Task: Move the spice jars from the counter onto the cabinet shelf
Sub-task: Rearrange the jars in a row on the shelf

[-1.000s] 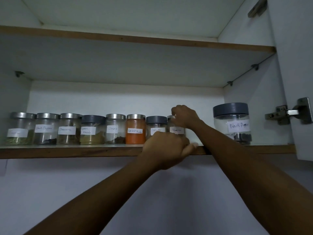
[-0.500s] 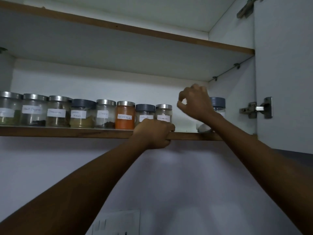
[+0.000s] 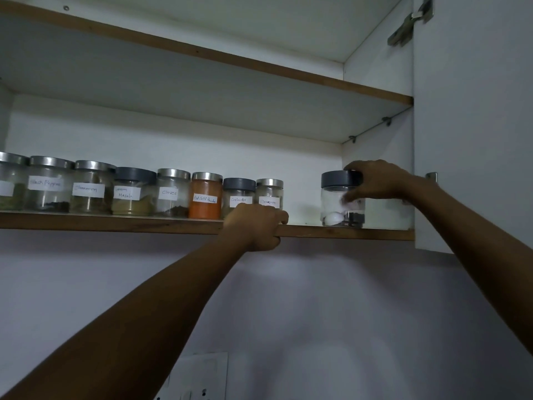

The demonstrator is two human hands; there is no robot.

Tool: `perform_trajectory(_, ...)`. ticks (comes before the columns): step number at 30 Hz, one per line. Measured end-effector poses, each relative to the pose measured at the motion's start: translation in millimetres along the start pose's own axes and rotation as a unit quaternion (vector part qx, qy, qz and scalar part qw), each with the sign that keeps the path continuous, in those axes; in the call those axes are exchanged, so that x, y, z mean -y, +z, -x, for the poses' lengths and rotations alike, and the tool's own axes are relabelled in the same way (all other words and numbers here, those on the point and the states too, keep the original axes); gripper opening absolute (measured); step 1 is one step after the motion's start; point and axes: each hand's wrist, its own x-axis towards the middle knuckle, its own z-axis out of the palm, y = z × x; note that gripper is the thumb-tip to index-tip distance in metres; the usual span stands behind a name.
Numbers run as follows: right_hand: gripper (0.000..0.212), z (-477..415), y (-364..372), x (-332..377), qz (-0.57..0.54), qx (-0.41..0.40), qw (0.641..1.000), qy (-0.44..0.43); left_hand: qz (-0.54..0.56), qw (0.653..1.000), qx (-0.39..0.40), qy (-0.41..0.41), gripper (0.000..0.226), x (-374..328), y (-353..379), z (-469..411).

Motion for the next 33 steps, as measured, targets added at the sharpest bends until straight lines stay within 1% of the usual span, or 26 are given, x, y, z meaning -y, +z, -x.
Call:
perform_trajectory(2, 0.074, -2.5, -2.6, 0.4, 0.034, 0.038, 0.999, -0.018, 0.004, 1.0, 0.003, -0.001, 0.028, -0.4, -0.9, 0.7)
perform_trajectory(4, 0.078, -5.5, 1.0, -0.2, 0.061, 0.036, 0.997, -0.033, 0.003, 1.0, -0.002, 0.002, 0.029, -0.5, -0.7, 1.4)
perform_trajectory(7, 0.076, -12.0, 11.4, 0.4, 0.054, 0.013, 0.998, -0.042, -0.004, 1.0, -0.02, 0.007, 0.031, -0.1, 1.0, 2.0)
perform_trajectory(10, 0.075, -22.0, 21.2, 3.0, 0.047, 0.011, 0.998, -0.046, -0.01, 0.999, -0.039, 0.015, 0.03, -0.4, 3.6, 2.6)
perform_trajectory(16, 0.072, -55.4, 48.4, 17.0, 0.113, 0.006, 0.993, -0.037, -0.042, 0.995, -0.089, 0.021, 0.029, -1.1, 9.5, 3.0)
perform_trajectory(25, 0.073, -100.3, 81.1, 31.6, 0.147, 0.043, 0.988, 0.002, -0.053, 0.991, -0.117, 0.025, 0.03, -0.6, 11.4, 5.3)
perform_trajectory(29, 0.074, -113.5, 92.1, 32.7, 0.171, 0.048, 0.984, 0.007, -0.06, 0.989, -0.134, 0.027, 0.03, -0.2, 13.3, 4.8)
perform_trajectory(33, 0.075, -127.2, 105.6, 32.3, 0.172, 0.054, 0.984, 0.014, -0.066, 0.987, -0.141, 0.034, 0.027, 0.6, 15.5, 4.0)
